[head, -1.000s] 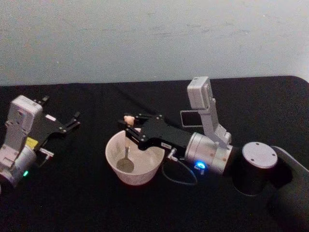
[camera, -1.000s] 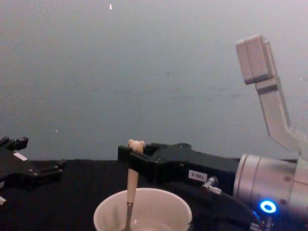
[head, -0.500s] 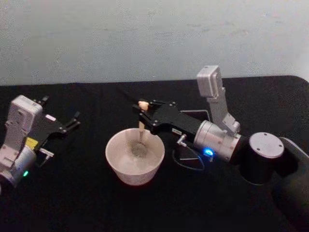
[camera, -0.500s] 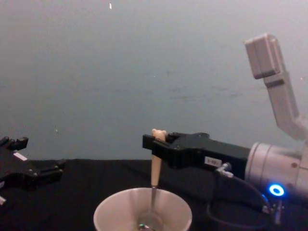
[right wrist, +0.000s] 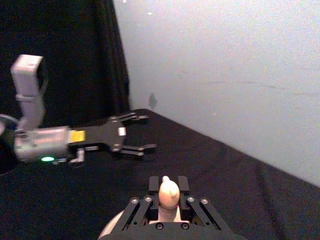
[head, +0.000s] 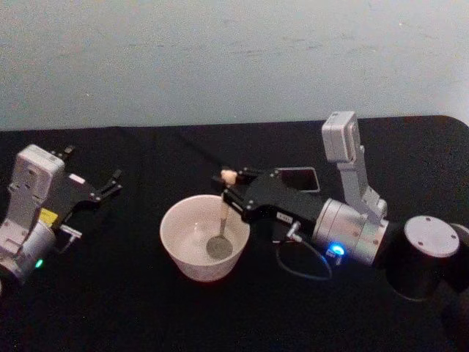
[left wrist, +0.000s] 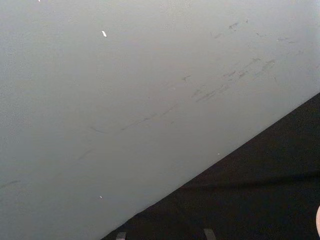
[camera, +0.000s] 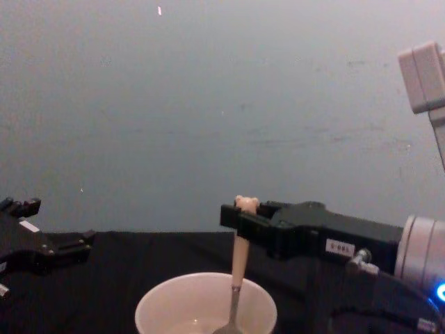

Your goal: Pick up the stirring spoon with one hand, stir inside the cup, then place it back in its original position.

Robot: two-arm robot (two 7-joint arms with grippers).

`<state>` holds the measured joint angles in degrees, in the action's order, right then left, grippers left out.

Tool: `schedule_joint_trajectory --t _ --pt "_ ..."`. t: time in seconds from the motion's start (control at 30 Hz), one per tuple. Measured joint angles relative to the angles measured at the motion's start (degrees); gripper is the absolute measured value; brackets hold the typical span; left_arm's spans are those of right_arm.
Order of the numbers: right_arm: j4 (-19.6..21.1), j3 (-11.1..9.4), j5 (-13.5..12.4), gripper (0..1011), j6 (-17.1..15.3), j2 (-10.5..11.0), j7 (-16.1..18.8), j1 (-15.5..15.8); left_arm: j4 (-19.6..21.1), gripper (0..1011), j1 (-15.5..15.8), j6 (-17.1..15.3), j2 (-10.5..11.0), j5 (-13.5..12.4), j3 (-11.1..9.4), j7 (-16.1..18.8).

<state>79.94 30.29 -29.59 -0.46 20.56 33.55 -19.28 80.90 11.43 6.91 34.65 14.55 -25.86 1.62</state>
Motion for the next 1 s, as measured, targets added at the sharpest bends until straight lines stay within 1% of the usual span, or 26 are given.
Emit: schedule_joint_trajectory --t 0.1,0.27,0.37,0.47,0.5,0.53,0.6,0.7,0.8,0.93,1.0 --pt "1.6 0.6 -0.8 212 -0.6 0.4 0.6 1.0 0.0 1001 0.0 0.0 0.0 0.0 0.0 0.0" --pt "2.0 2.1 -1.1 212 -0.9 0.2 0.8 1.3 0.0 1001 0.0 0.0 0.0 0.0 0.0 0.0" --pt "0.9 2.8 -1.1 212 -0.8 -0.7 0.6 0.8 0.0 1001 0.0 0.0 0.0 0.0 0.0 0.0" --pt "-1.3 3.4 -0.8 212 -0.1 -2.5 -0.1 -0.5 0.0 1001 0.0 0.0 0.0 0.0 0.0 0.0" --pt "-1.3 3.4 -0.8 212 -0.1 -2.5 -0.1 -0.5 0.0 1001 0.0 0.0 0.0 0.0 0.0 0.0" --pt "-2.5 3.5 -0.4 212 0.3 -3.2 -0.6 -1.1 0.0 1001 0.0 0.0 0.0 0.0 0.0 0.0" --pt "-4.1 3.5 0.0 212 0.9 -4.4 -1.2 -2.0 0.0 1001 0.0 0.0 0.0 0.0 0.0 0.0" --pt "-5.5 3.3 0.4 212 1.5 -5.2 -1.9 -2.9 0.0 1001 0.0 0.0 0.0 0.0 0.0 0.0" --pt "-8.0 2.7 1.4 212 2.3 -6.4 -3.0 -4.3 0.0 1001 0.0 0.0 0.0 0.0 0.0 0.0" --pt "-9.3 1.8 2.0 212 2.7 -6.5 -3.6 -4.9 0.0 1001 0.0 0.0 0.0 0.0 0.0 0.0" --pt "-9.3 1.2 2.3 212 2.7 -6.2 -3.8 -4.9 0.0 1001 0.0 0.0 0.0 0.0 0.0 0.0"
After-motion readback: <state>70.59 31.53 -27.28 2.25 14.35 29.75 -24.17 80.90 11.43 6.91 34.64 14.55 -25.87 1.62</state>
